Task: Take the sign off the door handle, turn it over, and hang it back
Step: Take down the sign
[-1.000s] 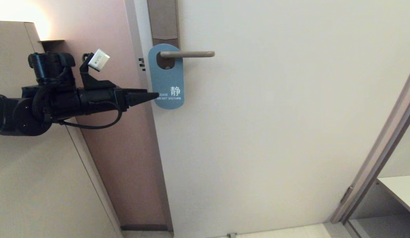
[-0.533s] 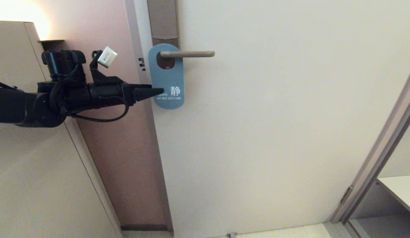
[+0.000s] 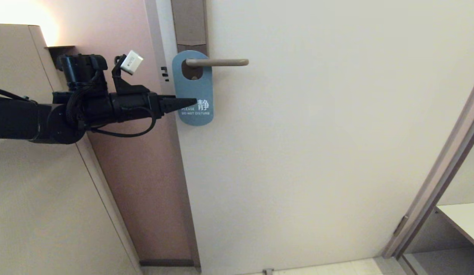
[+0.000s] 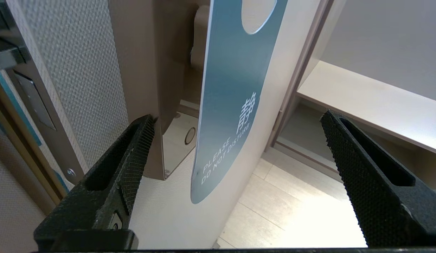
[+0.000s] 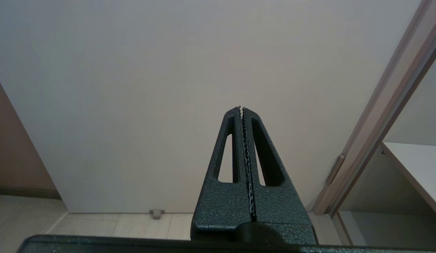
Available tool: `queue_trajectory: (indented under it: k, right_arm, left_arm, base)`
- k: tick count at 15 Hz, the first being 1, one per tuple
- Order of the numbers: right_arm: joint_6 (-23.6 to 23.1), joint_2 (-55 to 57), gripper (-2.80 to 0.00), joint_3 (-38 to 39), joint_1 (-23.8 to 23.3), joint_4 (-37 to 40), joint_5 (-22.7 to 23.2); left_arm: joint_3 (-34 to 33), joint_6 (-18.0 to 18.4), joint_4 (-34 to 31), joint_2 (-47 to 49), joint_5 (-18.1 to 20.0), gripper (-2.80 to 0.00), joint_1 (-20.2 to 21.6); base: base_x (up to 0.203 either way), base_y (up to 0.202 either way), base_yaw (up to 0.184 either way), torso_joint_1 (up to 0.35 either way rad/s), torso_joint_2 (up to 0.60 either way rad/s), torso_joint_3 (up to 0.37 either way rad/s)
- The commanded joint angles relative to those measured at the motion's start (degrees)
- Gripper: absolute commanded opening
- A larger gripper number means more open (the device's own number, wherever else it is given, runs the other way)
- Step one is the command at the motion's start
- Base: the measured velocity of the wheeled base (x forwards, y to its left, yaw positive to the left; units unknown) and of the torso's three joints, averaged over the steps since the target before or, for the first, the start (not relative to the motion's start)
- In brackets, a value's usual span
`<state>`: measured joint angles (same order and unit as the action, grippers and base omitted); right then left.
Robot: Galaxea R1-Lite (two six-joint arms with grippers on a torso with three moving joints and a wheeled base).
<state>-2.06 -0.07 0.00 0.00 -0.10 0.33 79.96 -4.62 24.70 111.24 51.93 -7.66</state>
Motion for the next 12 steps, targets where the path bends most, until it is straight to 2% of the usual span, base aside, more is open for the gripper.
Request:
queue_trajectory:
  k: [1,6,12]
  right_arm:
    - [-0.05,0.07,-2.8,0.0,0.0,0.01,0.02]
    - [-0.05,0.07,-2.8,0.0,0.0,0.01,0.02]
    - [-0.05,0.07,-2.8,0.0,0.0,0.01,0.02]
  left_arm:
    - [0.2,-0.04,0.26,-0.23,0.52,0.0,-0.52]
    - [-0.24,-1.6,0.26,-1.37,0.5,0.0,-2.04]
    - [-0.15,-1.53,0.26,-1.29,0.27,0.0,-2.8]
  base:
    - [0.0,0.0,0.0,0.0,0.0,0.0]
    - [0.0,0.0,0.0,0.0,0.0,0.0]
    - [0.0,0.0,0.0,0.0,0.0,0.0]
